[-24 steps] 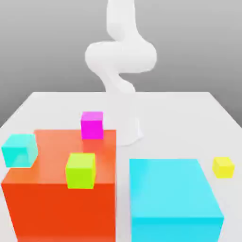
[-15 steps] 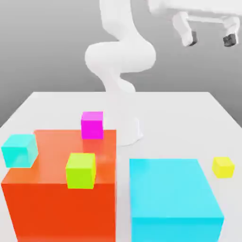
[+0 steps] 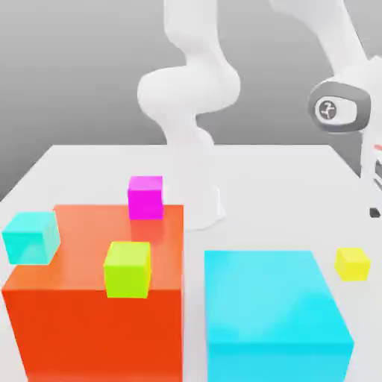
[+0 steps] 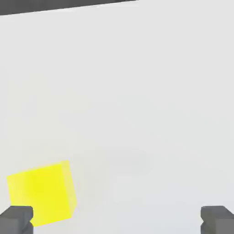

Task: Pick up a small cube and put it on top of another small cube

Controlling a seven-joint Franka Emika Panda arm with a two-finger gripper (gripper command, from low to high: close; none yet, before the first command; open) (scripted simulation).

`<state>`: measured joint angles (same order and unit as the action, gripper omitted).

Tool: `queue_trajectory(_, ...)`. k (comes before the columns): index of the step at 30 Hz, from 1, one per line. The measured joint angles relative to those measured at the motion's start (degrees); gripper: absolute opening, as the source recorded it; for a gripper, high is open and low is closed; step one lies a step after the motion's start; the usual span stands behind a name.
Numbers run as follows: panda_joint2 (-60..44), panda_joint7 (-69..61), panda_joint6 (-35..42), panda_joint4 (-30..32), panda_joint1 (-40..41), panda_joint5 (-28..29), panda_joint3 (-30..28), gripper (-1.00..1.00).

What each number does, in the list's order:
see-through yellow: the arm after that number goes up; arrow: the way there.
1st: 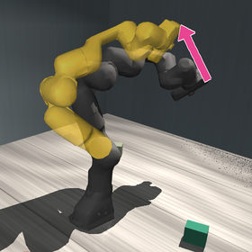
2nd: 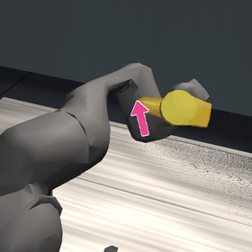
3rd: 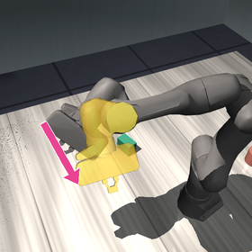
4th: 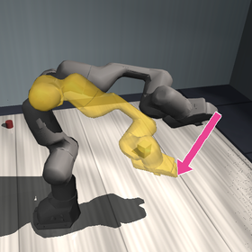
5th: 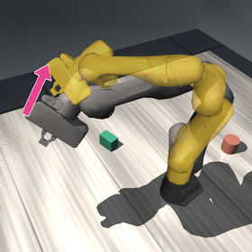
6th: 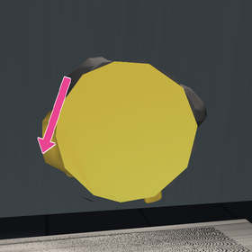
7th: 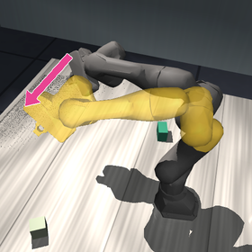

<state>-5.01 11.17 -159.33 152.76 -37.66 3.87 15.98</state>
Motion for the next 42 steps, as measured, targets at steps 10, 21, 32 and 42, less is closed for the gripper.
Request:
queue_trajectory(10, -14.09, 6.42, -10.36, -1.67, -6.96, 10.64, -8.04, -1.00)
queue_trajectory(21, -1.11, -2.47, -0.03, 0.66, -2.65, 0.79, -3.47, -1.00)
queue_trajectory(32, 21.56, -23.57, 22.31, 0.21, 10.78, -1.31, -15.87, -1.00)
queue_trajectory(42, 41.19, -37.42, 42.31, -0.31, 24.27, 5.76, -28.99, -1.00)
